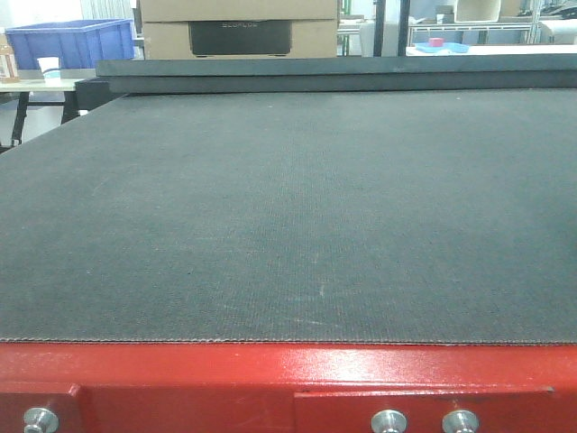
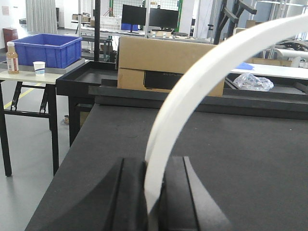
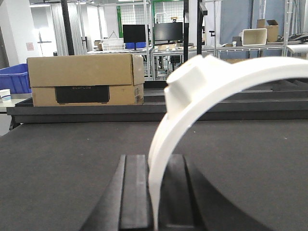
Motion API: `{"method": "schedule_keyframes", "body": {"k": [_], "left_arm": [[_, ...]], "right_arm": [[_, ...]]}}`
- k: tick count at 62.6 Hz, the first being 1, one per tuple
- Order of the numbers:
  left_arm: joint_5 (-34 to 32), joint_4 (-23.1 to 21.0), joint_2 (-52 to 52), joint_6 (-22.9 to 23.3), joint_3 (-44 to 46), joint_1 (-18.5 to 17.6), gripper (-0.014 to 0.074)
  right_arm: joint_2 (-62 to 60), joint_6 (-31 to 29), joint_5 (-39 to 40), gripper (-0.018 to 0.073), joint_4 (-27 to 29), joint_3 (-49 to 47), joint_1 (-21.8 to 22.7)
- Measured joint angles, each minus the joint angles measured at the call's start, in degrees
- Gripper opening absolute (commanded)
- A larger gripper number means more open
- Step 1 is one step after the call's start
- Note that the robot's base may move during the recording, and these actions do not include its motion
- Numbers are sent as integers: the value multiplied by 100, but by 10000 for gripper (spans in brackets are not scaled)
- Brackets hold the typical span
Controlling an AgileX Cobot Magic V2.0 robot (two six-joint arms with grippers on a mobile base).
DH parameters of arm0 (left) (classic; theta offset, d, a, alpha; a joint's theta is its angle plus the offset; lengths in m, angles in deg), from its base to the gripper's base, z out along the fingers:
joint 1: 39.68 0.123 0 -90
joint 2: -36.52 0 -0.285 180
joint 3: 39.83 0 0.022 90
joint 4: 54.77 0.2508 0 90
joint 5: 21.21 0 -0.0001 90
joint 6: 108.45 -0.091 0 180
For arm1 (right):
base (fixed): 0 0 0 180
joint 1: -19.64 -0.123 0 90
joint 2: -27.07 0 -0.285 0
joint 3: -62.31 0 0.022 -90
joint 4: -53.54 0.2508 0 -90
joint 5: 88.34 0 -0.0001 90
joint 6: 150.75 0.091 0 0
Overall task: Grab PVC pipe and place in blue bin
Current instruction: 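Lift both held clamps up off the table, then drive the base back and turn away from the table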
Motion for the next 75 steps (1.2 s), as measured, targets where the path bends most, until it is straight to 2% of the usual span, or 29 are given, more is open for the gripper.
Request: {"method": "schedule_keyframes", "body": {"k": [75], "left_arm": [[0, 0, 0, 0, 0, 0, -111]], "right_arm": [[0, 0, 0, -160, 0, 0, 0]]}}
